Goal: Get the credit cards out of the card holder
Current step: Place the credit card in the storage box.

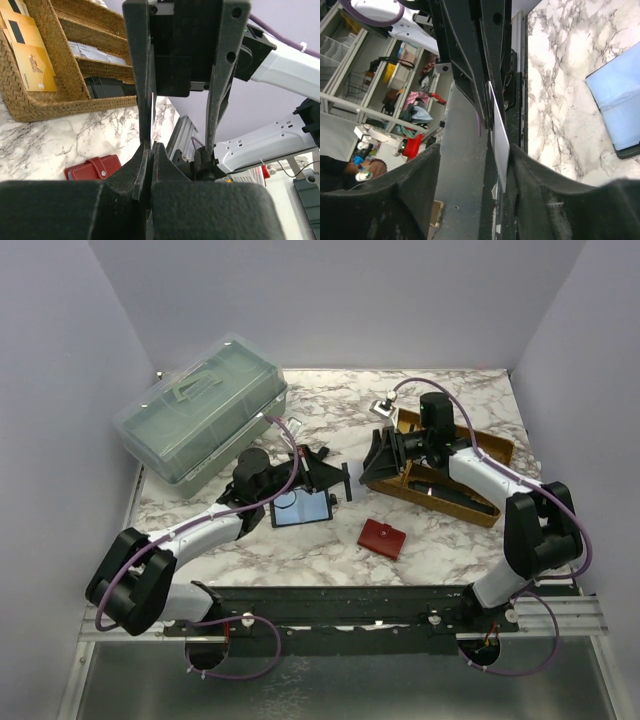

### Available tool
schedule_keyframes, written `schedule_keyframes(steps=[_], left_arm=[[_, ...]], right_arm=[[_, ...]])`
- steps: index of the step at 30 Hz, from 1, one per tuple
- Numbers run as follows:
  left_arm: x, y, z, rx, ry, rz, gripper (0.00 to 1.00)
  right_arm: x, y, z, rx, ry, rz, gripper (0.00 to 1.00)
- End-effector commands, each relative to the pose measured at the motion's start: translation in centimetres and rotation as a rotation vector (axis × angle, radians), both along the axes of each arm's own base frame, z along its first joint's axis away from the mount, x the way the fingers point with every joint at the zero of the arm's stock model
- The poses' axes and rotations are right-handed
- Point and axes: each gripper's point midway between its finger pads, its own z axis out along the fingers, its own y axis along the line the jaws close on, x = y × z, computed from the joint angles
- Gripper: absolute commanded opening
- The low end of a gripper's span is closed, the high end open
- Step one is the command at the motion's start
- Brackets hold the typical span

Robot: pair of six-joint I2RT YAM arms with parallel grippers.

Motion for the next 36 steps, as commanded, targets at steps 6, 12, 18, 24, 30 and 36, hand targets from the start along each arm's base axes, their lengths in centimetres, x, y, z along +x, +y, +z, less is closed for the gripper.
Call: schedule_keyframes(steps=[6,12,18,24,30,36], left_arm=[[0.9,-0.9,2.6,-0.086,-0.060,0.012,0.02],[2.5,1.0,1.9,-0.091,-0.020,0.148,0.54],[5.2,5.9,-0.4,-0.030,0.010,0.337,0.97],[8.7,6.5,-2.5,0.137,0.008,0.328,0.99],[11.8,4.5,-3.2,0.257,-0.079,0.239,0.99],[14.8,3.0,-4.0,0.306,-0.114,0.198,0.99]], right_arm=[[-0.7,-0.3,-0.3,0.025,0.008,0.046,0.00],[2.2,-3.5,1.0,0.032,-0.061,-0.079,0.00],[5.9,-7.1,0.9,-0.112,-0.326,-0.239,0.00],[8.8,-10.8,0.1,-0.273,-0.408,-0.318,0.00],[12.2,-16.6,-1.0,-0.463,-0.482,-0.410,0.00],[15.2,-22.8,-5.0,-0.713,-0.448,-0.481,0.00]])
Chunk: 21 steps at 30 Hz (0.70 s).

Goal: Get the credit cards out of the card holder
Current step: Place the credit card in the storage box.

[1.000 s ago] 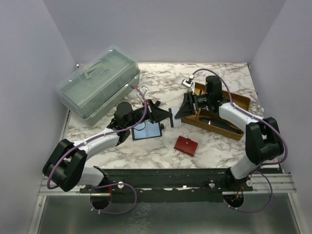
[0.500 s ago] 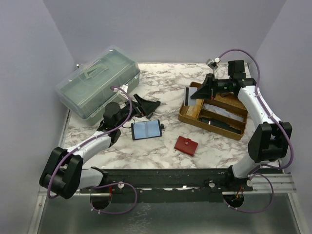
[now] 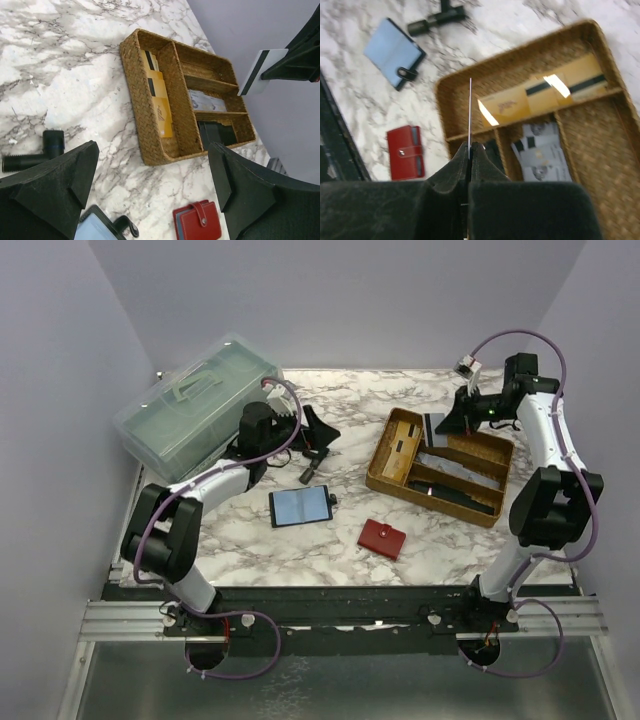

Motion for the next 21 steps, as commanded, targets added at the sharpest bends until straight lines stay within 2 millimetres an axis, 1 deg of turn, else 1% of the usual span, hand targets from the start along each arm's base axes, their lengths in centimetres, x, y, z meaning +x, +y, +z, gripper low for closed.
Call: schedule_keyframes(steps=[1,2,3,5,7,9,11,13,16,19,21], left_arm=[[1.8,-1.4,-0.7,0.073,-0.036,-0.085,0.99],[2.3,-1.8,-0.5,0.071,-0.039,-0.093,0.98],[2.7,-2.0,-0.8,0.073,-0.035,-0.097,0.98],[3.2,-2.4,-2.0,0.078,-0.014,-0.113,0.98],[3.3,-3.0,-3.0,0.069,0.018,-0.142,0.98],[3.3,-3.4,-3.4,0.050,0.053,-0.151,0.98],[3.0,-3.7,-3.6,0.048,0.064,-0.152,0.98],[2.5,-3.9,-3.7,0.057,0.058,-0.152,0.98],[1.6,-3.9,-3.6,0.065,0.052,-0.152,0.98],[0.5,-4.0,-3.3,0.069,0.047,-0.157,0.98],[-0.3,-4.0,-3.1,0.075,0.034,-0.161,0.98]], right_arm=[[1.2,-5.1,-3.9,-0.219,0.075,-0.087,0.00],[1.6,-5.9,-4.6,-0.253,0.081,-0.094,0.00],[1.9,-6.5,-5.3,-0.292,0.076,-0.083,0.00],[2.4,-7.7,-7.0,-0.361,0.069,-0.063,0.00],[2.6,-8.7,-8.7,-0.426,0.071,-0.029,0.00],[2.6,-9.9,-10.3,-0.495,0.086,0.007,0.00],[2.5,-10.7,-11.5,-0.545,0.097,0.043,0.00],[2.4,-10.9,-12.0,-0.562,0.095,0.088,0.00],[2.6,-10.6,-12.4,-0.545,0.081,0.147,0.02],[3.3,-10.7,-12.2,-0.552,0.069,0.163,0.02],[3.4,-10.7,-12.3,-0.555,0.076,0.175,0.02]])
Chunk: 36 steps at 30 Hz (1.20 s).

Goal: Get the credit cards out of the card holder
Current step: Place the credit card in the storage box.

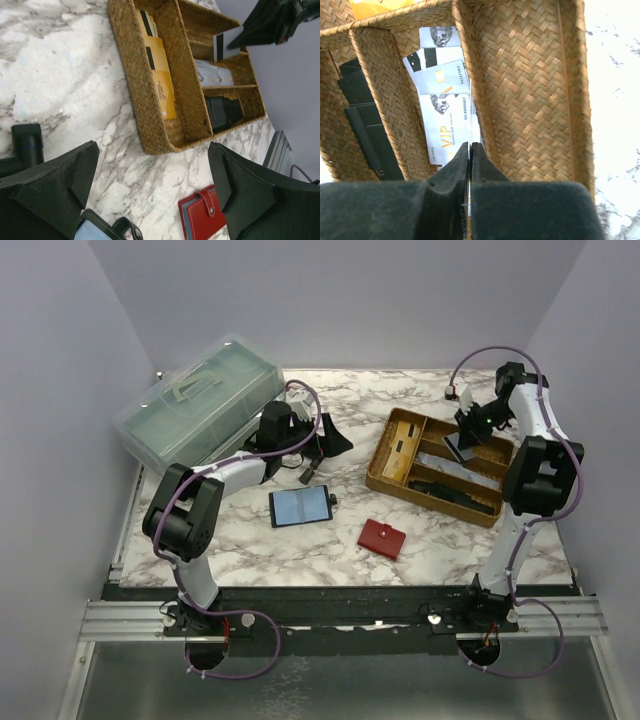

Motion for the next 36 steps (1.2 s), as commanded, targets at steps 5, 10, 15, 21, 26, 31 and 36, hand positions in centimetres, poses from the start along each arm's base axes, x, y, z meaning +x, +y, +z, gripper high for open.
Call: schedule_keyframes(steps=[5,10,15,21,26,31,36], left_arm=[[-3.7,-0.3,2.3,0.007,-0.074,-0.014,0.98],[-5.8,-0.4,2.9,0.014,-0.089,0.014,0.98],[-7.5,0.0,3.1,0.021,-0.100,0.048,0.98],[-8.7,0.5,3.3,0.017,-0.101,0.077,0.99],[-9.3,0.6,3.3,0.010,-0.094,0.082,0.99],[-9.9,0.9,3.4,-0.004,-0.080,0.097,0.99],[-10.7,1.4,3.8,-0.015,-0.083,0.111,0.99]], right_arm=[[-0.6,1.1,-0.4,-0.101,0.011,0.098,0.00],[-0.3,2.3,-0.9,-0.229,-0.056,0.105,0.00],[0.6,1.1,-1.6,-0.373,-0.113,0.037,0.00],[1.5,-0.2,-0.9,-0.454,-0.169,-0.022,0.00],[0.8,1.4,-1.8,-0.481,-0.175,0.008,0.09],[-1.7,3.9,-2.0,-0.354,-0.059,-0.017,0.25],[-2.7,4.9,-0.7,-0.292,-0.035,-0.049,0.40]])
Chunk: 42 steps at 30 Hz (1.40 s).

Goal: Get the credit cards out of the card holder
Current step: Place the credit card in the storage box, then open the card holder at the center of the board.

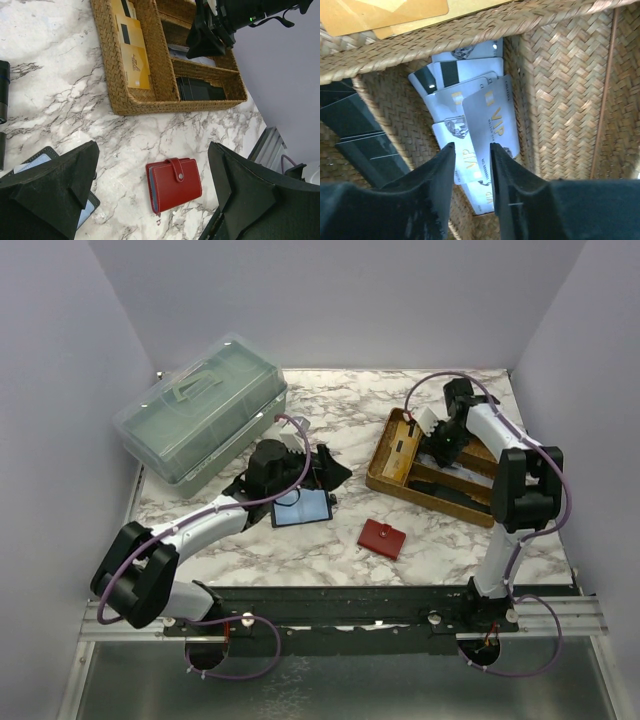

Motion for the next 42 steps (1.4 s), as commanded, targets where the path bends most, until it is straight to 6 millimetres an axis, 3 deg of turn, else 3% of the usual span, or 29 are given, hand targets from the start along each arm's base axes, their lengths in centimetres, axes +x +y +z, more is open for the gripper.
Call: schedule_keyframes(steps=[1,7,10,13,17,20,23,25,31,42], left_arm=[[-0.6,0.6,1.1,-0.027,-0.019,0.035,0.99],[-1.8,0.5,1.9,-0.086,0.025,0.026,0.99],[-1.8,0.4,0.5,-0.141,0.167,0.077,0.99],[-2.7,-0.5,-1.1,-0.168,0.298,0.046,0.99],[-3.8,-1.6,-1.8,-0.174,0.380,-0.018,0.96],[-4.4,-2.2,-1.7,-0.174,0.395,-0.027,0.95],[-5.2,-2.6,-2.6,-0.119,0.396,-0.024,0.95],[-5.8,-2.4,-4.1,-0.027,0.406,-0.009,0.95],[-6.3,-1.3,-7.6,0.168,0.437,0.042,0.93],[-7.9,-3.6,-10.6,0.247,0.473,0.007,0.82]], right_arm=[[-1.3,1.3,2.7,0.091,0.017,-0.059,0.40],[-1.7,3.4,6.2,0.215,0.020,-0.109,0.43],[-3.0,5.7,8.3,0.348,0.045,-0.095,0.49],[-5.8,9.1,10.0,0.550,0.119,-0.047,0.55],[-11.1,14.3,12.5,0.942,0.233,0.064,0.56],[-14.5,16.0,13.2,1.116,0.169,0.224,0.64],[-18.3,16.3,11.7,1.151,-0.042,0.533,0.85],[-19.7,16.1,10.5,1.114,-0.168,0.693,0.95],[-20.1,15.3,7.1,0.967,-0.194,0.863,0.94],[-19.9,15.9,2.3,0.731,-0.156,0.999,0.88]])
